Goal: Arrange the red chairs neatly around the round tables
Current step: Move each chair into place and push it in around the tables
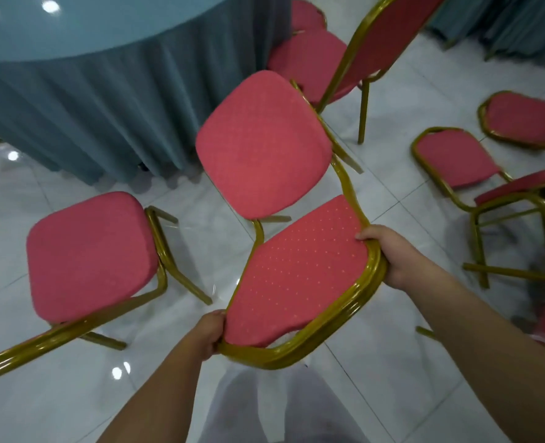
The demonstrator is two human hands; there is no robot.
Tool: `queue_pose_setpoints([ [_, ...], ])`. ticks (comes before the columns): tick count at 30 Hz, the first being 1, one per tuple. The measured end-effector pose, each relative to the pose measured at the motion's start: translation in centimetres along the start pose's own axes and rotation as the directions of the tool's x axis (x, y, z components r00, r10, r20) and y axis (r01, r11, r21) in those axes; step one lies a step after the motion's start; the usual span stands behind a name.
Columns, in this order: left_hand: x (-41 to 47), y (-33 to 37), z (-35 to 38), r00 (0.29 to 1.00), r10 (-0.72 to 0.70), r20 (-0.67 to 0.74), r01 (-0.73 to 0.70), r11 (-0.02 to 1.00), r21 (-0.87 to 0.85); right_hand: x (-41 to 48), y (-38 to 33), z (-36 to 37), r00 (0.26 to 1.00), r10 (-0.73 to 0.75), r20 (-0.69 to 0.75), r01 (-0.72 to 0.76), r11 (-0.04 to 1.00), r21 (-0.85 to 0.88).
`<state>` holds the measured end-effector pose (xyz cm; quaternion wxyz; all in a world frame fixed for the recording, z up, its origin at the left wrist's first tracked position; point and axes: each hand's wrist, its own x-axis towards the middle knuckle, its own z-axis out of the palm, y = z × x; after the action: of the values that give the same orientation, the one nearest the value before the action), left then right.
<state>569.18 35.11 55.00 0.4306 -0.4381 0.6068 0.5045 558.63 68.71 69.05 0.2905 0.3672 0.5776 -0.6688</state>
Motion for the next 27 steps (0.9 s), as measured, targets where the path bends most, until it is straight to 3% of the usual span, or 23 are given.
queue_pose_setpoints([
  [4, -1.9, 0.0, -1.5, 0.998, 0.037, -0.045, -0.041, 0.995, -0.091, -2.9, -1.3, 3.8, 0.997, -0.014, 0.077, 0.010, 0.999, 0.053],
  [12, -8.0, -1.3, -5.5, 0.991, 0.067, -0.113, -0.090, 0.973, -0.214, -7.1, -3.3, 6.5, 0.996, -0.039, 0.079, 0.034, 0.997, 0.063],
  [20, -13.8, 3.7, -9.2, 0.972, 0.135, -0.193, -0.182, 0.952, -0.247, -8.8, -7.6, 7.6, 0.978, -0.092, 0.188, 0.065, 0.987, 0.147],
  [27, -18.1, 1.6, -11.0, 0.971, 0.059, -0.233, -0.137, 0.934, -0.331, -9.1, -9.0, 8.8, 0.957, -0.044, 0.288, -0.006, 0.985, 0.170],
])
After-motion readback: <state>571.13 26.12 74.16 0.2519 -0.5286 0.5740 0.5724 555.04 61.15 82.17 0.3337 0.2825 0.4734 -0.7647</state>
